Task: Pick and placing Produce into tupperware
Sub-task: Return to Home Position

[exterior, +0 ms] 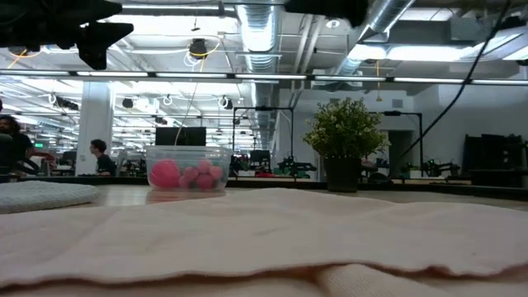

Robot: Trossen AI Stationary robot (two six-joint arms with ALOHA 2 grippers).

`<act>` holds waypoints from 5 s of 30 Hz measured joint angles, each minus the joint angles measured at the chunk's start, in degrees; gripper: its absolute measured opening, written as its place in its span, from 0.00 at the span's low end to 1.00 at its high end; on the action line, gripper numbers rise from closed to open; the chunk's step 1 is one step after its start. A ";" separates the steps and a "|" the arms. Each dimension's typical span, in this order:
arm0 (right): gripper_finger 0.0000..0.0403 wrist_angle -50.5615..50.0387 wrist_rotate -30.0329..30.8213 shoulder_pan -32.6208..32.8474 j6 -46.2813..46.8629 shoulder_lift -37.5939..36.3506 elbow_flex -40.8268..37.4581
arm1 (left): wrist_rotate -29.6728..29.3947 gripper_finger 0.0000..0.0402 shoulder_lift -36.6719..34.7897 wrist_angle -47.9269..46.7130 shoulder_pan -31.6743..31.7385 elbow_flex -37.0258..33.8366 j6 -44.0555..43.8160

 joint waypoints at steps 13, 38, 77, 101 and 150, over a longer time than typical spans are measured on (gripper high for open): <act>0.67 11.68 -2.00 -2.79 -5.70 -23.26 -19.60 | -0.58 0.46 0.00 0.25 -0.01 0.00 0.52; 0.67 -3.51 -12.04 -1.67 5.79 -55.83 -37.20 | -7.56 0.46 0.00 -2.02 0.01 0.00 3.89; 0.67 -21.08 -29.04 -14.77 -2.57 -85.34 -50.24 | -4.06 0.46 -0.02 -2.53 0.08 -4.17 7.93; 0.67 -20.66 -30.05 -17.44 -2.05 -79.50 -50.46 | -6.33 0.46 2.65 0.80 0.14 -7.63 10.27; 0.67 -20.68 -30.05 -17.44 -1.98 -79.52 -50.48 | -5.99 0.46 2.78 0.81 0.14 -7.78 9.61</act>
